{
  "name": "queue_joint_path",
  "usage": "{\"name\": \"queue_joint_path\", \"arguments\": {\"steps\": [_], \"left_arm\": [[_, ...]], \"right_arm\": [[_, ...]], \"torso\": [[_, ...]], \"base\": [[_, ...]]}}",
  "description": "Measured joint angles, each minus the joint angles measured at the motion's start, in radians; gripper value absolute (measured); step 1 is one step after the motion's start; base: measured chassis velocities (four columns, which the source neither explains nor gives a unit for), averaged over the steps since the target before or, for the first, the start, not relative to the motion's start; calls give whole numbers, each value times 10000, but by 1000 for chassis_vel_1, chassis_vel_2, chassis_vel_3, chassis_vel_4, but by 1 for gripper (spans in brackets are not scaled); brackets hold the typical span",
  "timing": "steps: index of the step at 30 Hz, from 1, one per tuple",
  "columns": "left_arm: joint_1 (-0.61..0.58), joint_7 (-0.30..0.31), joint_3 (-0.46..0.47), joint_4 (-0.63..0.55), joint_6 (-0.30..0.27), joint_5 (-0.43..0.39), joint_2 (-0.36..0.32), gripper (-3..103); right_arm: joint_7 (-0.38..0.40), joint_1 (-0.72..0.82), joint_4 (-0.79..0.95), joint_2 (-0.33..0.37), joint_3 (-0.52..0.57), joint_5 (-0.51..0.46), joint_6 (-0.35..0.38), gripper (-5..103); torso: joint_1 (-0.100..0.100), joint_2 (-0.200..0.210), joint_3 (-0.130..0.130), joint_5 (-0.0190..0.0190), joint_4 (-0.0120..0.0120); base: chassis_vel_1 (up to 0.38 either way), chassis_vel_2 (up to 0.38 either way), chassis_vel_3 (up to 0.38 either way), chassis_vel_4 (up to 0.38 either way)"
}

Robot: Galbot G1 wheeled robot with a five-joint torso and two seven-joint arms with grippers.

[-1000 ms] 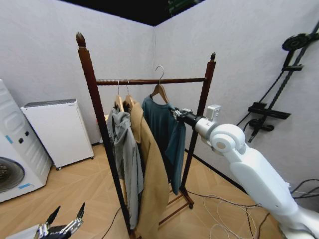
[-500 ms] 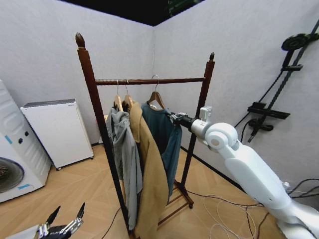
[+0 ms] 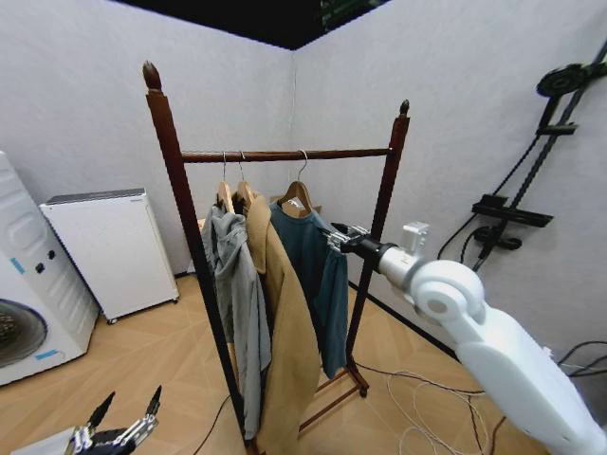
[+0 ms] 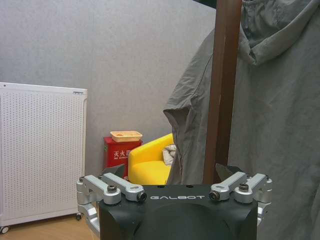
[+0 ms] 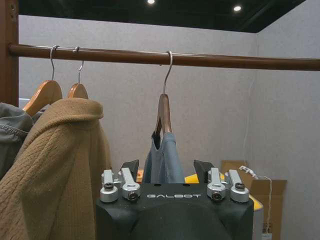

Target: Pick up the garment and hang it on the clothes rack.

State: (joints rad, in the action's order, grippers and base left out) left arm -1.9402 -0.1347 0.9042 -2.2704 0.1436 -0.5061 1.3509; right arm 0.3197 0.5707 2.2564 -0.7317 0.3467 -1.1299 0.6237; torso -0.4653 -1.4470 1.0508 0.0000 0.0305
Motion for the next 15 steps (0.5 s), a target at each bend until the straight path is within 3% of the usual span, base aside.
{"name": "queue_joint_path", "arguments": {"steps": [2, 6, 9, 15], "left_arm": [[0, -1, 0, 0, 0, 0, 1, 100], [0, -3, 0, 0, 0, 0, 0, 100], [0, -2, 0, 0, 0, 0, 0, 100], [0, -1, 0, 0, 0, 0, 0, 100]], "right_arm": [[473, 914, 666, 107, 816, -265, 42, 73], [838, 2110, 1442, 53, 1705, -510, 262, 84], [1365, 3202, 2342, -269, 2579, -987, 595, 97], [1765, 3769, 2531, -549, 3087, -1056, 806, 100]], "torso": [[0, 0, -1, -1, 0], [0, 0, 0, 0, 0], [1, -1, -1, 0, 2], [0, 0, 1, -1, -1]], "base": [[0, 0, 0, 0], [0, 0, 0, 0], [0, 0, 0, 0], [0, 0, 0, 0]]}}
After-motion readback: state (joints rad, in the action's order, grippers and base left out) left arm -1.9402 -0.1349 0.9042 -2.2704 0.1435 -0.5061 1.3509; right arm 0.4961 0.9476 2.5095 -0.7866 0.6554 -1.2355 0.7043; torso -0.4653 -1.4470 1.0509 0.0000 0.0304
